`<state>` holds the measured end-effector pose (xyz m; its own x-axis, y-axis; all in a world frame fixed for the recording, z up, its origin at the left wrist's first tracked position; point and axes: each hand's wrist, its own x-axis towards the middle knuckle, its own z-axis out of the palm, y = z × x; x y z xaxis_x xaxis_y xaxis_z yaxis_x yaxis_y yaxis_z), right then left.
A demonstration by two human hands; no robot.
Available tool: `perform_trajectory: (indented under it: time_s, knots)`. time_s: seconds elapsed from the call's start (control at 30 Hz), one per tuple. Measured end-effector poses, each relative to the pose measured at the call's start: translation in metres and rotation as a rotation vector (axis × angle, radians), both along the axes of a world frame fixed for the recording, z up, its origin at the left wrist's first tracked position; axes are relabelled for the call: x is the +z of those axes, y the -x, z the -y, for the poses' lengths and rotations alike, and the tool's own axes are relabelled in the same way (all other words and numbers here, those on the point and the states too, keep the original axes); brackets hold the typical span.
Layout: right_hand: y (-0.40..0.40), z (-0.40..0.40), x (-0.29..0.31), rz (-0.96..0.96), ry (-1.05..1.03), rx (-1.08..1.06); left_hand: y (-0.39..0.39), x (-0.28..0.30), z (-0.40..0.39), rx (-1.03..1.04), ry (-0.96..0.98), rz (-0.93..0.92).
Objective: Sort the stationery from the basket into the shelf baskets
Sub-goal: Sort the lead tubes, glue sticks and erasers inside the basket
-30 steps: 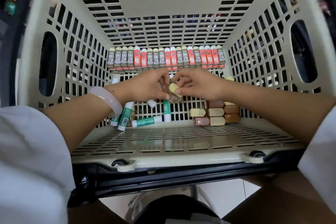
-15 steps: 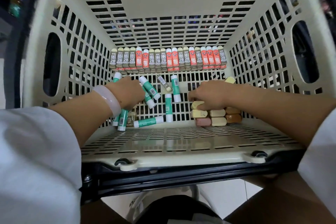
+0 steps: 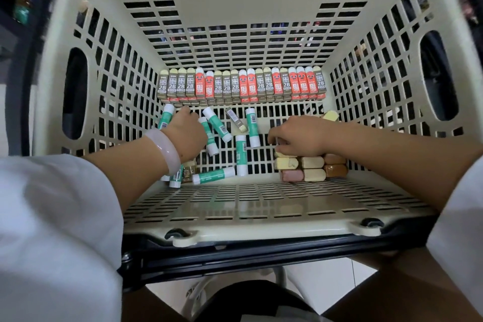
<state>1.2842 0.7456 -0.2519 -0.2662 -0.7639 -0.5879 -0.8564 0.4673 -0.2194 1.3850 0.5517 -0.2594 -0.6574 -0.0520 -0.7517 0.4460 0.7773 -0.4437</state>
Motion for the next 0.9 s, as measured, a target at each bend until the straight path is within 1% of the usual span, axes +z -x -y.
perform_trajectory:
  time_s: [0.1,0.23,0.3,0.37,0.47,0.53,0.6,0.67,0.73,0.77,0.83,0.9]
  knots:
    - [-0.001,0.000,-0.002,0.010,-0.002,0.000,0.000,0.002,-0.001,0.013,0.011,0.001]
    - [0.000,-0.001,-0.002,0.027,0.023,-0.014,-0.003,0.001,0.003,-0.068,0.033,-0.033]
    - [0.000,-0.001,-0.002,0.032,0.021,-0.013,-0.003,0.000,0.004,-0.066,-0.008,-0.074]
    - [0.000,-0.001,-0.001,0.038,0.016,-0.020,-0.003,0.000,0.004,0.002,-0.087,-0.115]
    - [-0.001,0.001,0.002,0.050,0.070,-0.067,0.004,0.004,0.006,0.221,-0.343,-0.171]
    - [-0.002,0.006,0.006,0.117,0.167,-0.148,0.012,0.014,0.007,0.439,-0.617,-0.211]
    - [-0.005,0.012,0.012,0.277,0.281,-0.292,0.018,0.020,0.004,0.649,-0.928,-0.203]
    - [-0.007,0.017,0.017,0.473,0.380,-0.440,0.018,0.023,-0.003,0.750,-1.151,-0.204]
    - [-0.011,0.018,0.020,0.604,0.426,-0.533,0.017,0.022,-0.013,0.753,-1.256,-0.254]
    - [-0.013,0.017,0.020,0.638,0.440,-0.560,0.016,0.021,-0.017,0.736,-1.286,-0.292]
    - [-0.014,0.016,0.018,0.651,0.456,-0.587,0.014,0.018,-0.023,0.704,-1.321,-0.357]
    - [-0.012,0.016,0.016,0.621,0.451,-0.592,0.014,0.018,-0.025,0.705,-1.327,-0.396]
